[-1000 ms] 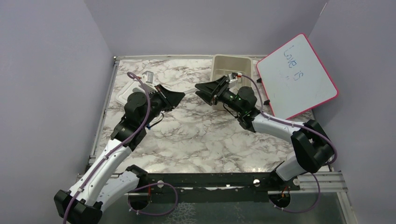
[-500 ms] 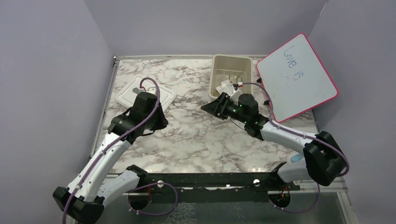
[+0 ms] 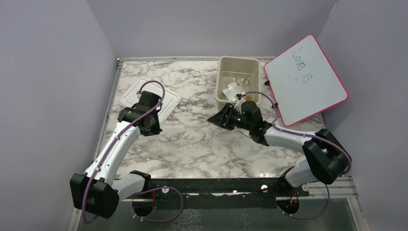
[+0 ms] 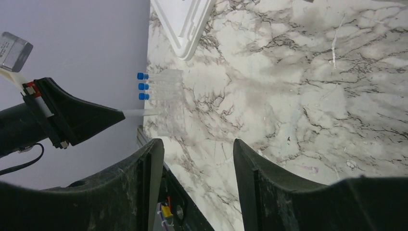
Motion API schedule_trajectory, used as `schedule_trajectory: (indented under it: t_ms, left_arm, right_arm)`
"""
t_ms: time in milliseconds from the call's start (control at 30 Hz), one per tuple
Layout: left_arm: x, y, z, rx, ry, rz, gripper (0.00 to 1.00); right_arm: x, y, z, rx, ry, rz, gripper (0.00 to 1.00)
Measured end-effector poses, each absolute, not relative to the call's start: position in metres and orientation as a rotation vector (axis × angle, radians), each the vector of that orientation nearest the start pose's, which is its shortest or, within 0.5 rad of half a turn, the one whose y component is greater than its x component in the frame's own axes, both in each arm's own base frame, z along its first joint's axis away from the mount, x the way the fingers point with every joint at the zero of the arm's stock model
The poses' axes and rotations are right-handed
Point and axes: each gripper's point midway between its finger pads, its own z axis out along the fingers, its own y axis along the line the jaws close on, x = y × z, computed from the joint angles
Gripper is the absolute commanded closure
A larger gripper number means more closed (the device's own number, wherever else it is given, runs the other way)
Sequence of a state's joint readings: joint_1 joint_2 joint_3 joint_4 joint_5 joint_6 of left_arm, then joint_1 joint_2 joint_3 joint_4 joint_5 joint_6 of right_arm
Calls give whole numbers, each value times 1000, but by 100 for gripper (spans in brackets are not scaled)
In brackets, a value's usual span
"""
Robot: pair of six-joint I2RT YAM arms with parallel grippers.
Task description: Organize the chemistry lab equipment
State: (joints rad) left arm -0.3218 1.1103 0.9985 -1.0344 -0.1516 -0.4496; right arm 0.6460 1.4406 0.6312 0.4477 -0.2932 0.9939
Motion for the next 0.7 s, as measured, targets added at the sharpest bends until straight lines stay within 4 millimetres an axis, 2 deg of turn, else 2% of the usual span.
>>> schedule_trajectory:
  t_ms: [133,367,700]
  left_arm:
    - [210,-49,130,-241,2709,9,100]
    - [211,-45,121,-236,2721,18,100]
    - [221,-38,116,-321,2696,-30,100]
  right_arm:
    - [274,313,129,159,2191,1313,42]
    - [274,316,122,167,2205,1319,42]
    - [273,319,126,152,2191,1350,42]
